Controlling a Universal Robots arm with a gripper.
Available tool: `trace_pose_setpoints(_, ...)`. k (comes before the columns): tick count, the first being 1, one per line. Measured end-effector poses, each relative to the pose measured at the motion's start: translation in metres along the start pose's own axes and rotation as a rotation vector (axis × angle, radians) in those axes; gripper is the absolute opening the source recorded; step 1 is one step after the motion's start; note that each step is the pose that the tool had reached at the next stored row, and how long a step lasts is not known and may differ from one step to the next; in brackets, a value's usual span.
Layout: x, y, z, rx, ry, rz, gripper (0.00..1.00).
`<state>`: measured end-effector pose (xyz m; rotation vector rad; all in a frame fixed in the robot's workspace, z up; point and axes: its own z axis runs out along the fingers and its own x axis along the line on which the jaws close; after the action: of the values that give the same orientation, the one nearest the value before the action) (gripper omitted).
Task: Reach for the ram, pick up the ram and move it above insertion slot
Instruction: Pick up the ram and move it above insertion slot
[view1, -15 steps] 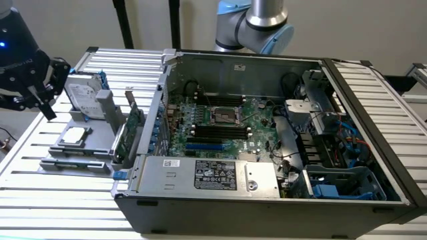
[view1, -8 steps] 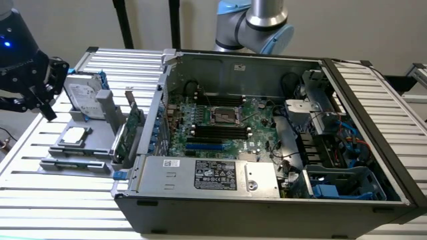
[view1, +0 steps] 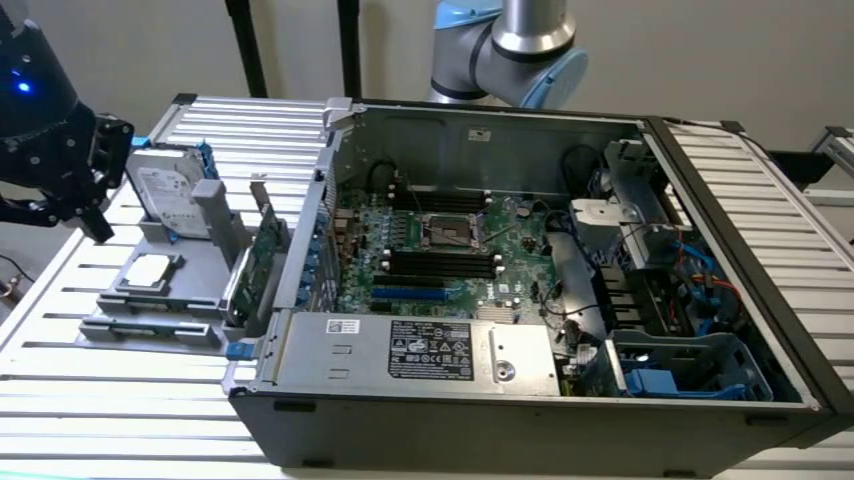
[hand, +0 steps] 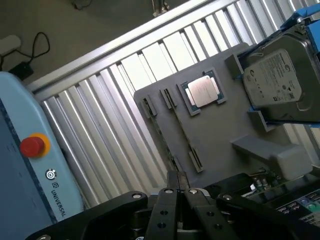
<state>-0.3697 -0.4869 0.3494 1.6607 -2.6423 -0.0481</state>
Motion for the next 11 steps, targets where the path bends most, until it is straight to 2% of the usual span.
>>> trace_pose_setpoints(11, 0.0000, 0.0000, 0.0015, 0.0002, 0.0074, -0.202, 0.11)
